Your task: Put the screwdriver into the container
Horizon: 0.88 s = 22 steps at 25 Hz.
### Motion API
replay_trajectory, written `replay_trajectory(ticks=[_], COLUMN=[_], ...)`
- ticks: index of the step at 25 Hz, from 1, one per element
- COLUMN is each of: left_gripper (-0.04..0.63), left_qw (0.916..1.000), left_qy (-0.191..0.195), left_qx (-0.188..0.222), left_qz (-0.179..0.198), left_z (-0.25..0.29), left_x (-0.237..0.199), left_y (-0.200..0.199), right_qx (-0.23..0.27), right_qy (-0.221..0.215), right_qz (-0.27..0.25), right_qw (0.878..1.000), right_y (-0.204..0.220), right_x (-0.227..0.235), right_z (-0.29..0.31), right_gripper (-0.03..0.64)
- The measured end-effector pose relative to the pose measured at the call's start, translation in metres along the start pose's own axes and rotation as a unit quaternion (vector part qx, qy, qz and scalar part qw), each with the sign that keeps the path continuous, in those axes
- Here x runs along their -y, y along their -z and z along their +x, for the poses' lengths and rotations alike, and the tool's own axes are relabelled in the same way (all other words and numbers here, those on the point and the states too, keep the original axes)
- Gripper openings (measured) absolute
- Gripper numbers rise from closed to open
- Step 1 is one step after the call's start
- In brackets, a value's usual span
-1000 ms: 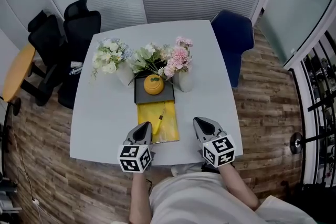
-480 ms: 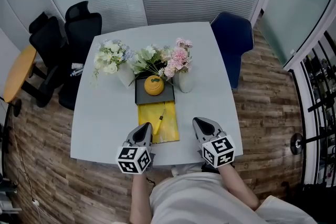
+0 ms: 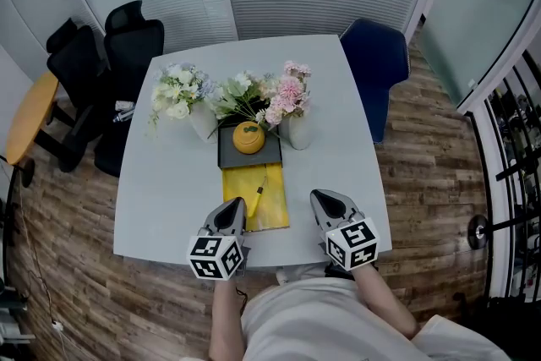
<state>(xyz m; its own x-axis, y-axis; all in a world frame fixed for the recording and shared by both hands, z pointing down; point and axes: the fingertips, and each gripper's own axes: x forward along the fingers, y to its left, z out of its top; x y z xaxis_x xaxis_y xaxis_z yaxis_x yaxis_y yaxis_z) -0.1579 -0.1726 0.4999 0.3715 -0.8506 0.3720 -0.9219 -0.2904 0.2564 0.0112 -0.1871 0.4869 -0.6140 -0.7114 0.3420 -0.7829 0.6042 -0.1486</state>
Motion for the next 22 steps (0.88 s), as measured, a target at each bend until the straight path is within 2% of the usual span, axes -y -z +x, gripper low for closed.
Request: replay_trajectory(ticks=[22], left_gripper=[0.006], left_qw=[0.9999], left_qy=[0.004], left_qx=[-0.011], left_qz=[-0.005], left_z=[0.0007], left_x=[0.0014], left_y=[0.0060], right_qx=[-0.001], right_qy=[0.000], right_qz=[0.005], right_qw=[1.000], right_y=[0.0024], right_x=[0.0009], right_z=[-0.0018], right_gripper=[0.015])
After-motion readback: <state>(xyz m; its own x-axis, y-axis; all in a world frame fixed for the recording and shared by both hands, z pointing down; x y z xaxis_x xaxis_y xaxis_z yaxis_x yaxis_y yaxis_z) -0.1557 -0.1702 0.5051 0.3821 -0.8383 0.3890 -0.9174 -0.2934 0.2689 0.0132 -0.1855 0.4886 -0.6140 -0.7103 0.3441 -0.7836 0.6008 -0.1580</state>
